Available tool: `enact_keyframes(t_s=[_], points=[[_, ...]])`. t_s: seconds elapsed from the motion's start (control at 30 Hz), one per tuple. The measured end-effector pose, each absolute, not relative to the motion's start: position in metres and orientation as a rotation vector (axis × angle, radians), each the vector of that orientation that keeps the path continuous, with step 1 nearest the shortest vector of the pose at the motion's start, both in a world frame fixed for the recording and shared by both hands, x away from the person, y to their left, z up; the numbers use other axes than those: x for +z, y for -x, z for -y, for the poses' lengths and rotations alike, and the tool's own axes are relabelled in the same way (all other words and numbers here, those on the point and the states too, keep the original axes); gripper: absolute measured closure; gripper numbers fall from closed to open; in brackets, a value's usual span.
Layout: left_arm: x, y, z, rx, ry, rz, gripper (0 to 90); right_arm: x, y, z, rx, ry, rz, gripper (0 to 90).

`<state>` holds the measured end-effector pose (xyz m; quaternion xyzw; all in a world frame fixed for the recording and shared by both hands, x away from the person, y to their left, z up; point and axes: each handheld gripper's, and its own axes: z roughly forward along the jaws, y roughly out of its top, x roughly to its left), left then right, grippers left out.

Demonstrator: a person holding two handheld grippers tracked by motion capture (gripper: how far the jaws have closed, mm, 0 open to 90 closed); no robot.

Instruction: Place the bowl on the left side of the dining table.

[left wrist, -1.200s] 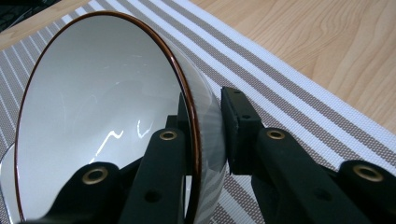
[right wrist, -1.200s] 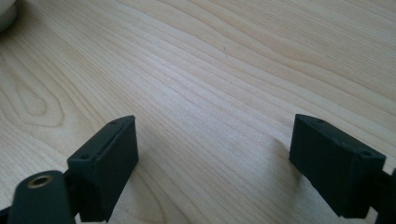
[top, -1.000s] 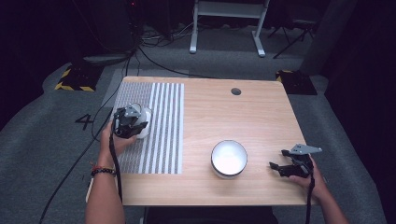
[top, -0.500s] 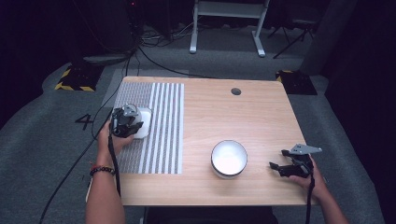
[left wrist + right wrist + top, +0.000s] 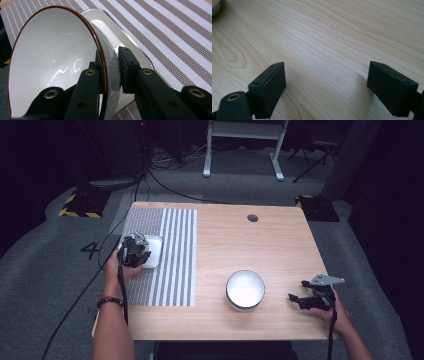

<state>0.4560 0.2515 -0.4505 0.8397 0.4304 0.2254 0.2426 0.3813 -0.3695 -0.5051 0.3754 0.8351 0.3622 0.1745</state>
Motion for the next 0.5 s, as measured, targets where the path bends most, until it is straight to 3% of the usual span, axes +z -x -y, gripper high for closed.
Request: enact_keyframes(t_s=[0.5], points=[[-0.4567,-0.4591,-0.2474,0.637,-2.232,-1.2,78.2,-0.5051,-0.3813,0.3695,1.026,-1.065,-2.367,15.6]])
